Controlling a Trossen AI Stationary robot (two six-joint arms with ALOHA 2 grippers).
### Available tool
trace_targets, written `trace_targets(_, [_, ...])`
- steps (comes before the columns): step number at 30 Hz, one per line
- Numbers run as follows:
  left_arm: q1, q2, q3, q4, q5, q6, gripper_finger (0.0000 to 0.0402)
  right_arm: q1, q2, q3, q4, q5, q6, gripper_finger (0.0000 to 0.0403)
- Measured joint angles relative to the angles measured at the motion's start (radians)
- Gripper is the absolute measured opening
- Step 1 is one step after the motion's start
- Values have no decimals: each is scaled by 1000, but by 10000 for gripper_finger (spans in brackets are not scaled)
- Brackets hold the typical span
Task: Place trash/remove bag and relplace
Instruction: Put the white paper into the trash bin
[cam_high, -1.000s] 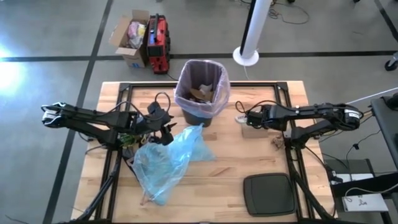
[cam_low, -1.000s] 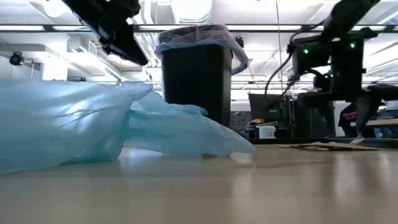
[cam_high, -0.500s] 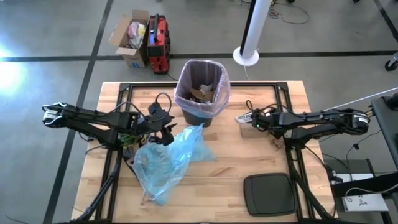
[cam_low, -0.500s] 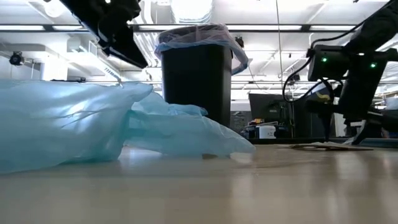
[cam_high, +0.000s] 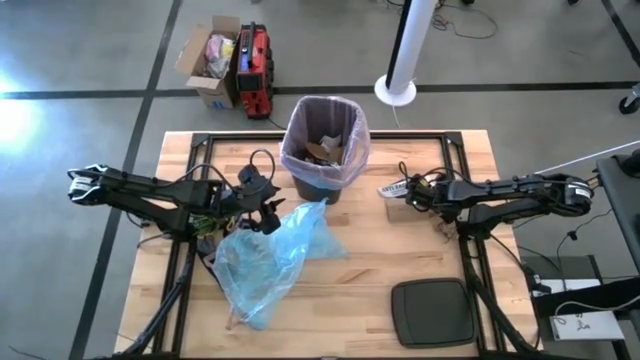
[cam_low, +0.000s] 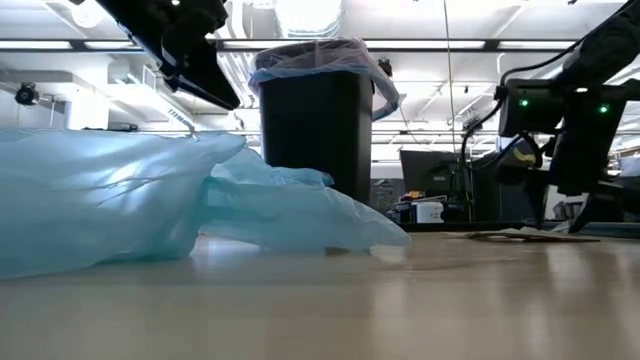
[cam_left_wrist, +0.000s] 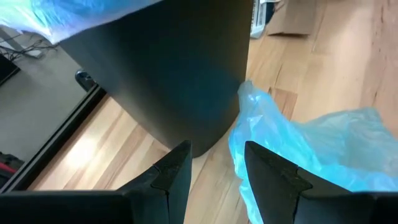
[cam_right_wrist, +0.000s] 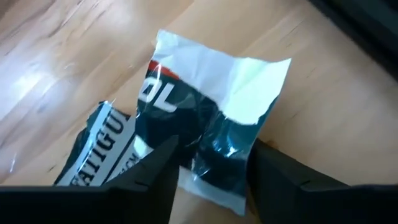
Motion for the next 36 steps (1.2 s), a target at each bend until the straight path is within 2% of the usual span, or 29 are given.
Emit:
trace_targets(5, [0, 0, 0, -1, -1, 0, 135, -2, 0, 11, -14, 29, -123, 78])
trace_targets(8, [0, -5, 0, -6, -1, 0, 135, -2, -6, 48, -20, 41, -277, 19])
trace_targets(9, [0, -11, 0, -9, -1, 0, 135, -2, -10, 66, -34, 48, -340, 10])
trace_targets(14, [1, -61, 0, -25, -19, 0, 135, 0, -41, 239, -159, 124, -674, 8])
trace_targets(17, [15, -93, 0, -26, -55, 0, 135, 11, -66, 391, -143, 200, -906, 2])
trace_targets(20, [50, -109, 0, -26, -58, -7, 135, 34, -73, 554, -36, 301, -1132, 1])
trace_targets(23, [88, -112, 0, -26, -56, -16, 135, 53, -60, 692, 175, 376, -1419, 1])
trace_targets(26, [118, -107, 0, -22, -56, -26, 135, 54, -22, 794, 389, 345, -1687, 2])
trace_targets(28, [128, -106, 0, -23, -55, -26, 135, 51, 11, 860, 469, 267, -1793, 2])
trace_targets(31, [139, -99, 0, -15, -55, -26, 135, 48, 62, 948, 479, 156, -1834, 3])
trace_targets(36, [143, -82, 0, 28, -54, -27, 135, 50, 167, 1034, 474, 76, -1822, 13])
